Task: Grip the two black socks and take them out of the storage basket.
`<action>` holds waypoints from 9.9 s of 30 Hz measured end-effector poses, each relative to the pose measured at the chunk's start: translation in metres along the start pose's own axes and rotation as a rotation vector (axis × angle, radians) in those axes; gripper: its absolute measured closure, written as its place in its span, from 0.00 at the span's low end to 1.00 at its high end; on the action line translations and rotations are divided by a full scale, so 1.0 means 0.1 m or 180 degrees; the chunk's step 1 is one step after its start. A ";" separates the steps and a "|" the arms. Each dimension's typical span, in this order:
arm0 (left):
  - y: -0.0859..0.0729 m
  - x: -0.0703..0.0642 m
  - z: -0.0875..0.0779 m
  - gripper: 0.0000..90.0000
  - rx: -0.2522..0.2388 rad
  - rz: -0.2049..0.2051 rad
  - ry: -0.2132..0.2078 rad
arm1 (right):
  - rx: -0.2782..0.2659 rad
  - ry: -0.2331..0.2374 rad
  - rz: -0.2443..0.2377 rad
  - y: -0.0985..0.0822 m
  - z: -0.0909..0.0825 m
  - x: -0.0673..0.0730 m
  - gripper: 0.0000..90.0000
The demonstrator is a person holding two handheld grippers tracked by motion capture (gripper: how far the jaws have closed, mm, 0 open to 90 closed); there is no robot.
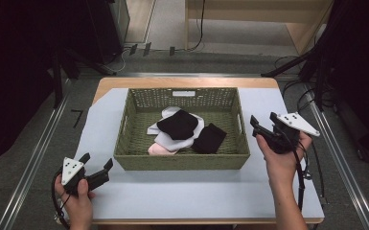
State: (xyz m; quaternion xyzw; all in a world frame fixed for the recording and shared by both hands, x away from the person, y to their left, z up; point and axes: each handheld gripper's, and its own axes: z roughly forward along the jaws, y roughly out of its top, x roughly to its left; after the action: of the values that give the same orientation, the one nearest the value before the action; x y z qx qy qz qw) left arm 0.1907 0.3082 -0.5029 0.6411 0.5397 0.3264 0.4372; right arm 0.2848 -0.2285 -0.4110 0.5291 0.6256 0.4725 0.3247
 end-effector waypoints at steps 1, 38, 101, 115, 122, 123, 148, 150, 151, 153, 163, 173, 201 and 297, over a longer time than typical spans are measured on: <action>0.00 0.00 0.00 0.16 0.0000 0.0000 0.0000 | 0.0000 0.0000 0.0000 0.00 0.00 0.00 0.35; 0.00 0.00 0.01 0.16 0.0024 0.0000 -0.0008 | 0.0918 0.0451 -0.0261 0.08 0.87 0.76 0.52; 0.00 -0.01 0.00 0.16 -0.0004 0.0038 0.0025 | 0.1839 0.0462 -0.0918 -0.23 1.19 1.03 1.00; 0.00 -0.01 0.00 0.16 0.0015 0.0042 0.0022 | 0.0063 0.0723 -0.0547 -0.02 0.76 0.90 1.00; 0.00 -0.01 0.01 0.16 0.0022 0.0040 0.0022 | -0.0399 0.0804 -0.0204 0.04 0.61 0.81 1.00; 0.00 -0.01 0.01 0.16 0.0023 0.0039 0.0021 | -0.0474 0.0796 -0.0183 0.05 0.59 0.79 1.00; 0.01 -0.02 0.01 0.16 0.0038 0.0052 0.0024 | -0.1081 0.0848 -0.0027 0.69 0.48 1.01 1.00; 0.00 -0.02 0.01 0.16 0.0032 0.0049 0.0017 | -0.0952 0.1038 -0.0015 0.60 0.58 1.18 1.00; 0.00 -0.02 0.01 0.16 0.0026 0.0041 0.0017 | -0.0910 0.1061 -0.0034 0.56 0.62 1.21 1.00; 0.00 -0.01 0.01 0.16 0.0026 0.0039 0.0017 | -0.0818 0.1107 -0.0043 0.52 0.66 1.24 1.00; 0.01 -0.01 0.01 0.16 0.0044 0.0040 0.0015 | 0.0762 0.1563 -0.0074 -0.02 1.27 1.45 0.63; 0.00 -0.01 0.01 0.16 0.0035 0.0045 0.0016 | 0.1265 0.1133 -0.0299 -0.19 1.46 1.40 0.33; 0.00 -0.01 0.01 0.16 0.0040 0.0038 0.0016 | 0.1930 0.1320 -0.0396 -0.31 1.50 1.52 0.77; 0.00 -0.01 0.01 0.16 0.0021 0.0034 0.0002 | -0.0027 -0.0339 0.0375 -0.73 0.65 -0.56 0.65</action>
State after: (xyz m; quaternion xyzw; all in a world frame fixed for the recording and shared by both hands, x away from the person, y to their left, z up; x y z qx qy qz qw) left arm 0.1912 0.3074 -0.5029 0.6453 0.5375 0.3271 0.4332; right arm 0.3303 -0.2667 -0.5071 0.5880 0.5732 0.4646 0.3314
